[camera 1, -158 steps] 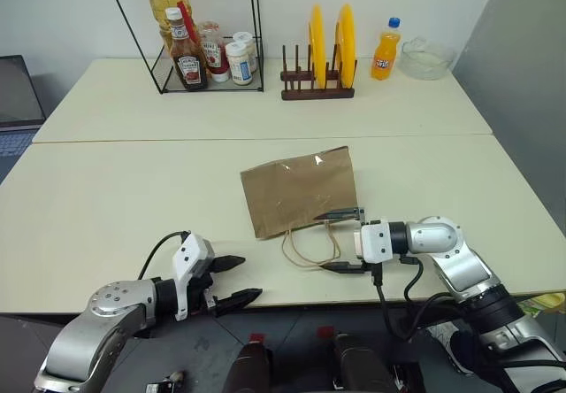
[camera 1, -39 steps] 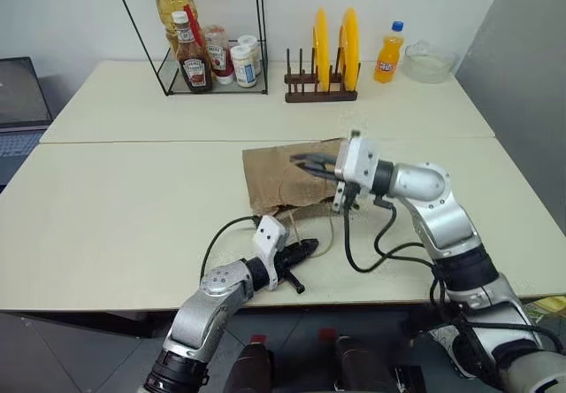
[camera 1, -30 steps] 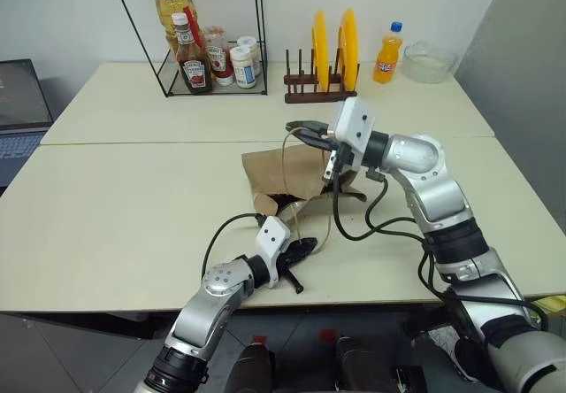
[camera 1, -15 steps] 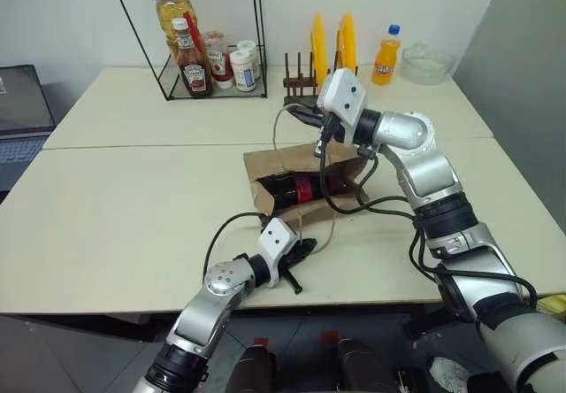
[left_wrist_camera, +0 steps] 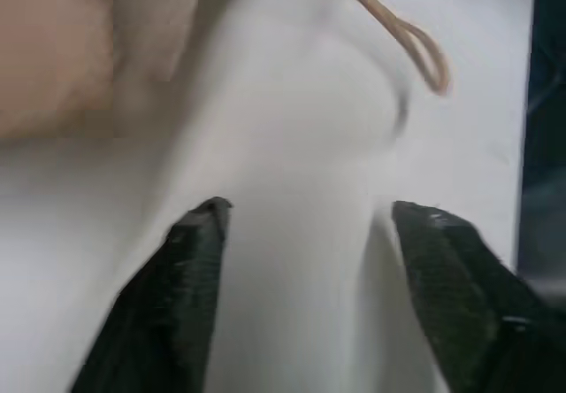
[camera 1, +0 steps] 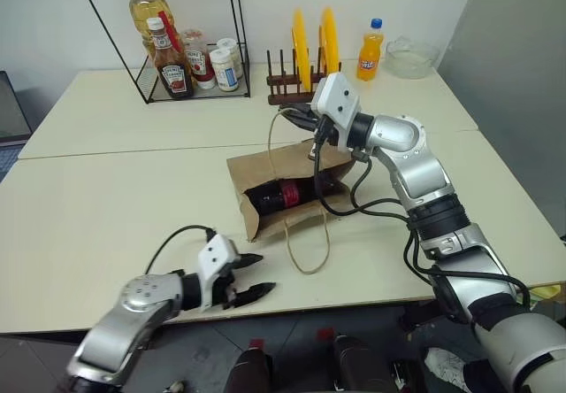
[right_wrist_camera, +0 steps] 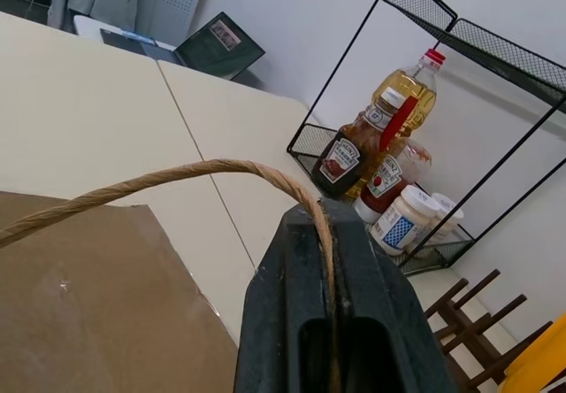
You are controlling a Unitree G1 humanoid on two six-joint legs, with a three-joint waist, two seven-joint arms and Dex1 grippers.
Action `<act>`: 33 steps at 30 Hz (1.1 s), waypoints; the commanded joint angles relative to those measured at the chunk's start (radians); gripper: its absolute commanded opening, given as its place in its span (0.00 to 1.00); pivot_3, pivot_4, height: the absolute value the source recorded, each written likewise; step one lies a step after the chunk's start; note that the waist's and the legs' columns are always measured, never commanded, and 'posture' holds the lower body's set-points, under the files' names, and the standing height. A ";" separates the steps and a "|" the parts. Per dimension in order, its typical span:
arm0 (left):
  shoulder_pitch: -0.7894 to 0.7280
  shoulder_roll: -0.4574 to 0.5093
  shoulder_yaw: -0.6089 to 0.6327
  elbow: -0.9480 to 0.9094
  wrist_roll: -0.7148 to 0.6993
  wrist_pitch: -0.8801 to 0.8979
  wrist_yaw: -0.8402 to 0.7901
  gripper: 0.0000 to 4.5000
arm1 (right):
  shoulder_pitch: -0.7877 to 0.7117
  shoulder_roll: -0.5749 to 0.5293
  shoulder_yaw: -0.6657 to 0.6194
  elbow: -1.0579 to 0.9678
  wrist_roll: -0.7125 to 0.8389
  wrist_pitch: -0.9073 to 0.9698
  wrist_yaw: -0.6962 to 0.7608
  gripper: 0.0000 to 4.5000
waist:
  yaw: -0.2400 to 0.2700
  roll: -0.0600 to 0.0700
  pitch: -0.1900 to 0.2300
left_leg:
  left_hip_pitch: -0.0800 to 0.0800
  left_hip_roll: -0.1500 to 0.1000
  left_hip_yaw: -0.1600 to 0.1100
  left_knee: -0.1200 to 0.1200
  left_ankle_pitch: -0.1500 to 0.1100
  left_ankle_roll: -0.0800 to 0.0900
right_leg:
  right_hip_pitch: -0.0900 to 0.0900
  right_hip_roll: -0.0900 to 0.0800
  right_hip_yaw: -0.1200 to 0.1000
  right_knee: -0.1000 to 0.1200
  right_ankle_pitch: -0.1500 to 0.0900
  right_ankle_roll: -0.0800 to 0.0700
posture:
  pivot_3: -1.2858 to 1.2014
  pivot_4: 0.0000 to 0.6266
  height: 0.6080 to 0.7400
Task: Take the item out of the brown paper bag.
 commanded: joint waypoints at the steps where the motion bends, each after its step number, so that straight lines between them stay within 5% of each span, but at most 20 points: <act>1: -0.009 0.076 0.114 -0.043 -0.074 0.065 -0.051 0.99 | -0.037 0.010 -0.018 -0.011 -0.002 -0.022 -0.009 0.00 | 0.002 0.000 0.003 | 0.000 0.000 0.000 0.000 0.000 0.000 | 0.000 0.001 0.000 0.000 -0.001 0.001 | 0.52 0.24 1.00; 6: -0.214 0.105 0.221 -0.119 -0.276 0.243 -0.024 0.99 | -0.046 0.015 -0.022 0.025 -0.002 -0.036 -0.010 0.00 | 0.019 -0.008 0.011 | -0.002 0.001 -0.001 0.002 0.000 0.000 | 0.000 0.005 -0.001 0.000 -0.002 0.003 | 0.52 0.24 1.00; 11: -0.387 0.108 0.179 -0.185 -0.382 0.357 -0.023 0.99 | -0.065 0.020 -0.022 0.077 -0.011 -0.060 -0.005 0.00 | 0.017 -0.008 0.011 | -0.005 0.000 0.001 0.003 0.000 -0.001 | -0.002 0.004 -0.001 -0.002 0.002 0.002 | 0.52 0.24 1.00; 16: -0.500 0.146 0.125 -0.152 -0.375 0.366 -0.096 0.99 | -0.088 0.021 -0.025 0.132 -0.015 -0.083 -0.004 0.00 | 0.010 -0.008 0.011 | -0.014 0.000 0.001 0.003 -0.001 -0.003 | -0.013 0.005 -0.001 0.001 0.002 0.002 | 0.52 0.24 1.00; 27: -0.718 0.024 -0.021 -0.107 -0.342 0.375 -0.087 0.99 | -0.126 0.019 -0.030 0.226 -0.037 -0.130 -0.006 0.00 | 0.011 -0.008 0.012 | -0.018 0.000 0.002 0.004 0.000 -0.003 | -0.017 0.009 -0.001 0.001 0.003 0.000 | 0.52 0.24 1.00; 33: -0.716 -0.093 -0.175 -0.091 -0.118 0.302 0.075 0.99 | -0.128 0.009 -0.035 0.231 -0.039 -0.132 -0.009 0.00 | 0.011 -0.008 0.012 | -0.018 0.000 0.002 0.005 0.000 -0.003 | -0.017 0.009 0.001 0.001 0.004 0.000 | 0.52 0.24 1.00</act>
